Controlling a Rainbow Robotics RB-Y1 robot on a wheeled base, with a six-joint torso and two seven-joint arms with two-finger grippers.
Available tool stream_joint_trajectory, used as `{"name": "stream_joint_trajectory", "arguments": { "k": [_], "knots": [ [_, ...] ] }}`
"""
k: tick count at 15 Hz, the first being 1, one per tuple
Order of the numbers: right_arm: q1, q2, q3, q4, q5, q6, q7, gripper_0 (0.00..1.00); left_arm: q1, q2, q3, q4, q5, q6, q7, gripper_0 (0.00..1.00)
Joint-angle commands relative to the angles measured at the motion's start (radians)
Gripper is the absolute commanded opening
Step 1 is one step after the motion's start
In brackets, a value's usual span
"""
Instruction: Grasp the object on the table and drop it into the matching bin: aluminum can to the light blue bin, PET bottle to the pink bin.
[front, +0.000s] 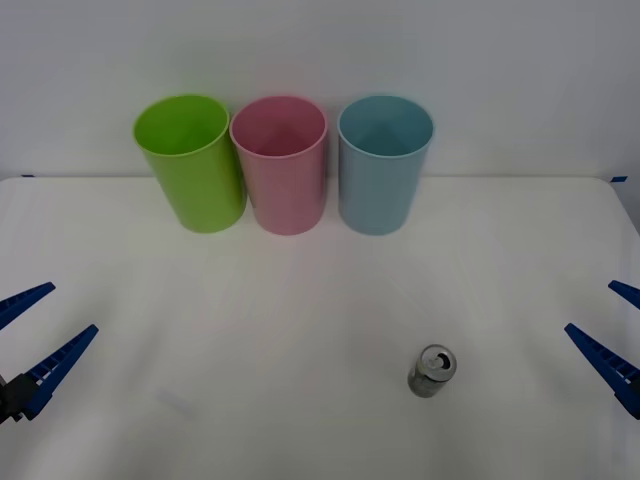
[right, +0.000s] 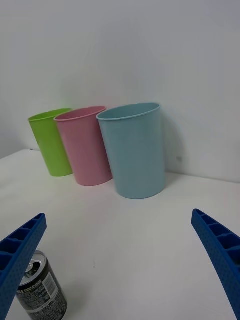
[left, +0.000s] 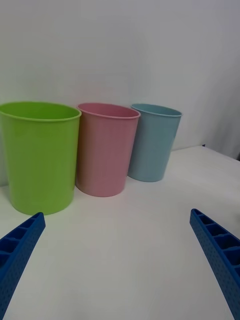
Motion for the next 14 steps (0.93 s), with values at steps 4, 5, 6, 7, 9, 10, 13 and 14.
{"name": "stream_joint_trajectory", "arguments": {
  "k": [4, 5, 6, 7, 9, 10, 13, 14],
  "knots": [
    [0.008, -0.008, 0.016, 0.009, 0.016, -0.016, -0.002, 1.00, 0.000, 0.000, 0.000, 0.000, 0.000, 0.000, 0.000, 1.00],
    [0.011, -0.019, 0.016, 0.011, 0.016, -0.022, 0.002, 1.00, 0.000, 0.000, 0.000, 0.000, 0.000, 0.000, 0.000, 1.00],
    [0.018, -0.033, 0.020, 0.015, 0.016, -0.033, 0.003, 1.00, 0.000, 0.000, 0.000, 0.000, 0.000, 0.000, 0.000, 1.00],
    [0.021, -0.042, 0.024, 0.029, 0.016, -0.050, 0.006, 1.00, 0.000, 0.000, 0.000, 0.000, 0.000, 0.000, 0.000, 1.00],
    [0.021, -0.070, 0.043, 0.078, 0.014, -0.097, 0.021, 1.00, 0.000, 0.000, 0.000, 0.000, 0.000, 0.000, 0.000, 1.00],
    [0.015, -0.073, 0.048, 0.096, 0.014, -0.127, 0.029, 1.00, 0.000, 0.000, 0.000, 0.000, 0.000, 0.000, 0.000, 1.00],
    [-0.005, -0.088, 0.070, 0.170, 0.014, -0.203, 0.100, 1.00, 0.000, 0.000, 0.000, 0.000, 0.000, 0.000, 0.000, 1.00],
    [-0.013, -0.089, 0.077, 0.195, 0.014, -0.211, 0.160, 1.00, 0.000, 0.000, 0.000, 0.000, 0.000, 0.000, 0.000, 1.00]
  ]
}}
